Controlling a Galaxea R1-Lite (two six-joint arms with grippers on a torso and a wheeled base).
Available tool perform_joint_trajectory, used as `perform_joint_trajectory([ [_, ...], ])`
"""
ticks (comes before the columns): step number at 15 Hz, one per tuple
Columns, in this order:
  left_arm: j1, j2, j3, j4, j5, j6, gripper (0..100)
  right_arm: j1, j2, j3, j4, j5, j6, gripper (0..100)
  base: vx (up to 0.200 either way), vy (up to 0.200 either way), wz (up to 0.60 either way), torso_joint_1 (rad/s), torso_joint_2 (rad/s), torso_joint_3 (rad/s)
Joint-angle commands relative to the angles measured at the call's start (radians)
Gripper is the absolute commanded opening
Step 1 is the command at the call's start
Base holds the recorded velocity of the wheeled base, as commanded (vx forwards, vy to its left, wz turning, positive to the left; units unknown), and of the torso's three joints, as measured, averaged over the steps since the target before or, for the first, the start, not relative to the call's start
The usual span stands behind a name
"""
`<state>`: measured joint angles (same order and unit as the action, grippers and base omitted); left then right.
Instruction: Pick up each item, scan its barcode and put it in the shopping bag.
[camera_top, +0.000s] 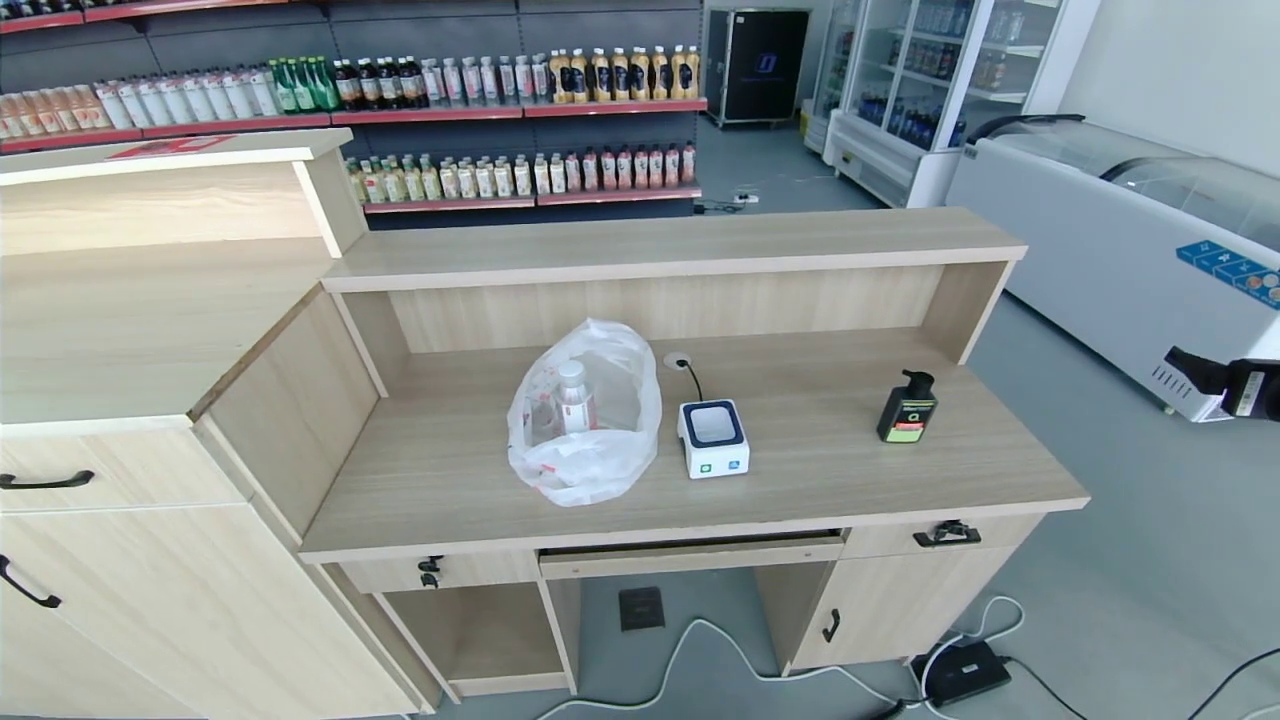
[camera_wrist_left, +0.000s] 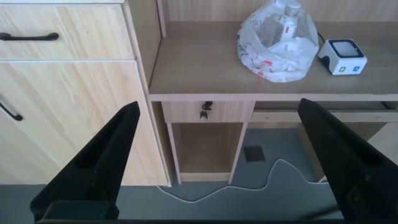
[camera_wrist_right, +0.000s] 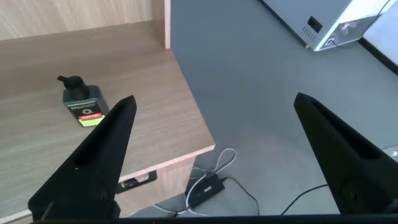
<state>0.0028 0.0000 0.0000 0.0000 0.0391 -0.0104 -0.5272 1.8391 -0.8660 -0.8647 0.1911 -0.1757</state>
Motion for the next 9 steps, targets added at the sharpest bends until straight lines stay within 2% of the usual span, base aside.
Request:
perform_joint_trajectory([
  [1, 0.000, 0.000, 0.000, 0.000, 0.001, 0.000, 100, -0.014, 0.038, -0.153, 0.124, -0.004, 0.005, 100, 0.000, 0.000, 0.00, 0.000, 0.00, 0.000],
  [2, 0.000, 0.000, 0.000, 0.000, 0.001, 0.000, 100, -0.014, 0.058, -0.179, 0.135, -0.004, 0.007, 100, 0.000, 0.000, 0.00, 0.000, 0.00, 0.000],
  [4, 0.000, 0.000, 0.000, 0.000, 0.001, 0.000, 100, -0.007, 0.200, -0.361, 0.161, -0.007, 0.007, 100, 0.000, 0.000, 0.00, 0.000, 0.00, 0.000],
  [6, 0.000, 0.000, 0.000, 0.000, 0.001, 0.000, 100, 0.012, 0.281, -0.479, 0.262, 0.002, -0.001, 100, 0.000, 0.000, 0.00, 0.000, 0.00, 0.000],
  [9, 0.000, 0.000, 0.000, 0.000, 0.001, 0.000, 100, 0.029, 0.358, -0.578, 0.368, 0.033, -0.005, 100, 0.000, 0.000, 0.00, 0.000, 0.00, 0.000],
])
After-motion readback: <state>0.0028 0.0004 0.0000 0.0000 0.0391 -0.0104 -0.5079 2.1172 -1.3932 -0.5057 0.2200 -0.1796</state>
